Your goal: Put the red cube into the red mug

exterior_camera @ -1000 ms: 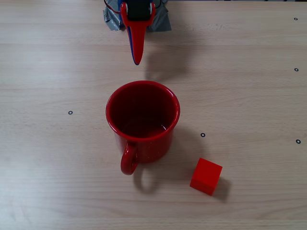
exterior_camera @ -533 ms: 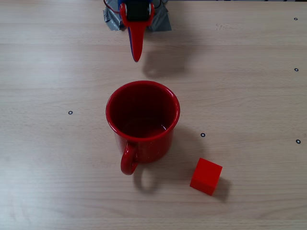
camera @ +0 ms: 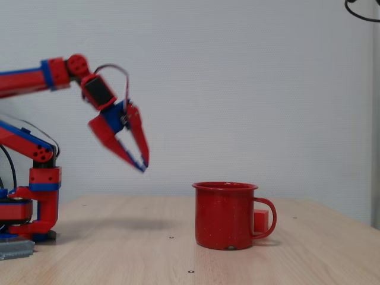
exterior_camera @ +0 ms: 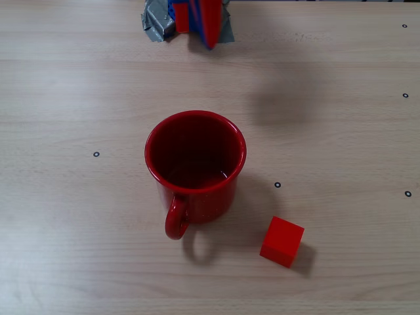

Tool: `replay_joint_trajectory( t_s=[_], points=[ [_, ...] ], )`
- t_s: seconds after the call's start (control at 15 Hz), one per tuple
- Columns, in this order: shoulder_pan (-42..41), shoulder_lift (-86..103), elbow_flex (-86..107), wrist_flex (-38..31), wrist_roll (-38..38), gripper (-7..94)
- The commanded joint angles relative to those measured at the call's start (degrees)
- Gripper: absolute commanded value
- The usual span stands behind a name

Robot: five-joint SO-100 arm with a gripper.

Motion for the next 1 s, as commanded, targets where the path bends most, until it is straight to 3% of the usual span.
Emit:
replay_joint_trajectory(
  t_s=[0.0, 0.27, 0.53, 0.73, 0.93],
  points=[
    [-5.5, -7.6, -14.7, 3.6, 2.7, 0],
    [-13.4, -28.5, -42.3, 14.3, 8.2, 0],
    [-15.6, -49.7, -66.8, 18.3, 14.2, 0],
    [-12.2, -68.8, -84.8, 17.8, 17.7, 0],
    [-6.2, -82.7, -94.0, 10.0, 22.4, 0]
  ],
)
